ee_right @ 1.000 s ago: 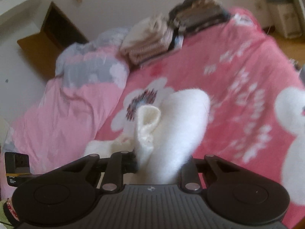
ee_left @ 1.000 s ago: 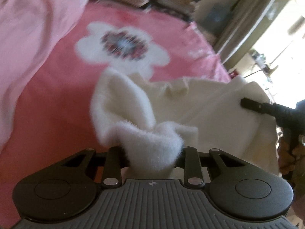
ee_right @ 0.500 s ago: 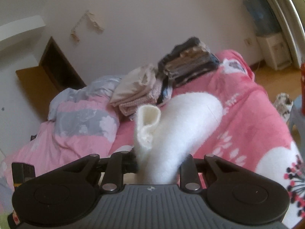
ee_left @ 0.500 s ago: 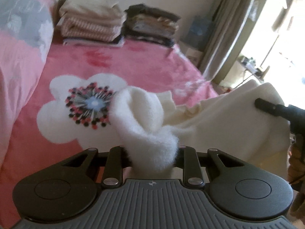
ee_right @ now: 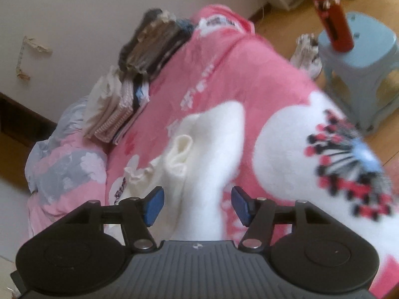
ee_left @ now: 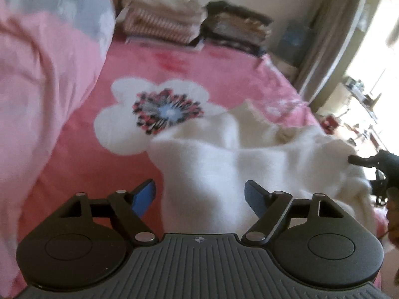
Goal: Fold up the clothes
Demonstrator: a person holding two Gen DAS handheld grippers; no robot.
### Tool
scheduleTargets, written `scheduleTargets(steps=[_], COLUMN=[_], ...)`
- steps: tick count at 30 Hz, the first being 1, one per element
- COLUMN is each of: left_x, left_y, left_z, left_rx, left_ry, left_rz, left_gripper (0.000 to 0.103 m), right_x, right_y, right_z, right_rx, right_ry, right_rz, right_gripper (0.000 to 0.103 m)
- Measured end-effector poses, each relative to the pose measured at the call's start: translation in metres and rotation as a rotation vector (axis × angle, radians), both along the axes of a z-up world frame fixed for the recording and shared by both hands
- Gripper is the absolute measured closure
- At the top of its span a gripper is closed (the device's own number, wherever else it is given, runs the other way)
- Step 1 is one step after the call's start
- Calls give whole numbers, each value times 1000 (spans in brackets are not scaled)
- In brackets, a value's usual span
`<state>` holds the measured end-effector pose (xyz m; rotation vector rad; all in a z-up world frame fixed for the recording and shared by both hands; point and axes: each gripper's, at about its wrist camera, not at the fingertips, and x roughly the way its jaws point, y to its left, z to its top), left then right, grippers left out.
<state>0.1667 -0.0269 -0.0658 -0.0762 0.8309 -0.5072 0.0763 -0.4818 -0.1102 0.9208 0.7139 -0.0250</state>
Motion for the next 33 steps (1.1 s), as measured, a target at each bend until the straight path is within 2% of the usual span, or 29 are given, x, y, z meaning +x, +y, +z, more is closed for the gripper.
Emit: scheduleTargets(steps=[3,7,10,14,17,19,21,22,23,25,28,33], left_x=[-20,-38,-48,-62,-72,-79,-86,-90,-93,-100,-103,-105], left_y=[-6,-35,-51,-54,-56,-58,-59,-60,-60,-62,-62,-65], left_z=[6,-7,-21,-25,-27,-29,-31,-32,-32,-34,-36,-36], left_rx=[-35,-24,19,37,50,59,68,73,77,86,87,84], left_ry=[-10,62,101,107,112,116,119,121,123,126,121,107], left_rz=[-69,-212,-231,-254,-271,-282,-294,-299,-305,-316,-313,-293], left_gripper=[23,23,23,34,35,35,35,35,35,35,35,35], right_x=[-27,-28,-10,15,29,36,41,44,42,37,32,40], right_y=[11,40,61,72,68,63,63,63,65,70,85,133], right_z=[30,53,56,49,34,22,13,8,11,16,40,106], right_rx=[-48,-38,-40,-165,-206,-209,-210,-210,-218,-237,-303,-396], right_ry=[-65,-114,-69,96,129,143,154,160,145,111,22,-154], right_rz=[14,129,131,31,-11,-29,-43,-50,-47,-39,12,166], right_gripper=[39,40,40,41,46,50,60,76,88,91,93,93])
